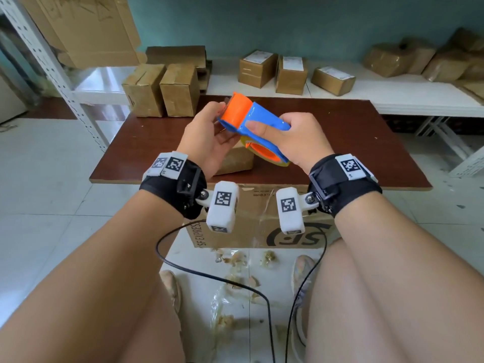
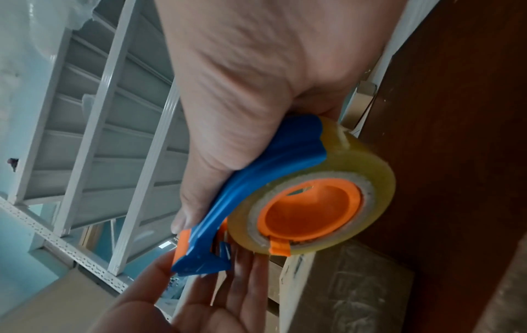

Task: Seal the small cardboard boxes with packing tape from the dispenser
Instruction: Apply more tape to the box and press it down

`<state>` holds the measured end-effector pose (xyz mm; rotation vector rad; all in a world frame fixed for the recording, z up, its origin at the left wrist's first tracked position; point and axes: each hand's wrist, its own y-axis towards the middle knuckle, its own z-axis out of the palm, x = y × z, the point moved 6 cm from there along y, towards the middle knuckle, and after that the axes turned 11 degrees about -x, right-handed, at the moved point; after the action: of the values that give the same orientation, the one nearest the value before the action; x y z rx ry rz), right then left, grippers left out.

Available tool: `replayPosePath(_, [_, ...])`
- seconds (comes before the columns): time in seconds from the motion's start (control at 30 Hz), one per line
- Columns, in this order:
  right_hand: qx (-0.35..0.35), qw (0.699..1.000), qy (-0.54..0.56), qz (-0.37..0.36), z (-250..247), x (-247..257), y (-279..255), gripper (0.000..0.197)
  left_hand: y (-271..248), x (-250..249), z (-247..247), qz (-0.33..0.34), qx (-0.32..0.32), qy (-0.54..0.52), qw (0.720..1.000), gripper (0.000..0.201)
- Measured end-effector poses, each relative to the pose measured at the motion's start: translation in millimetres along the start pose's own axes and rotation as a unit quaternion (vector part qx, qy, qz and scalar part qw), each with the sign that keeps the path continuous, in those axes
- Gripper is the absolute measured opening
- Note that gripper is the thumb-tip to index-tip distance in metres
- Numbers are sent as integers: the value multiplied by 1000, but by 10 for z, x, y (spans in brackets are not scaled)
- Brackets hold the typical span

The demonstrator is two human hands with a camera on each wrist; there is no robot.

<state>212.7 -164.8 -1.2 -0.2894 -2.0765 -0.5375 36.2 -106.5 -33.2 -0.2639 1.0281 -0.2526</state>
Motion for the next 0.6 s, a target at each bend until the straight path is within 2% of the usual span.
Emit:
replayPosePath(0.23, [-4,996,-74,-55,-131,18,-2,88,-48,5,-51,-87,-6,-20,996,10])
replayPosePath(0.33, [-7,994,-91,-67,-179,44,-31,85,-76,5,-64,-74,-6,9,997,25])
replayPosePath(0.43, [-9,992,-104,-69,-218,40,-55,74,-80,20,-67,-57,-2,35,998,16])
replayPosePath(0.6, [-4,987,-141,-74,-254,50,-104,71,-31,5,-162,10,-6,108,994,23])
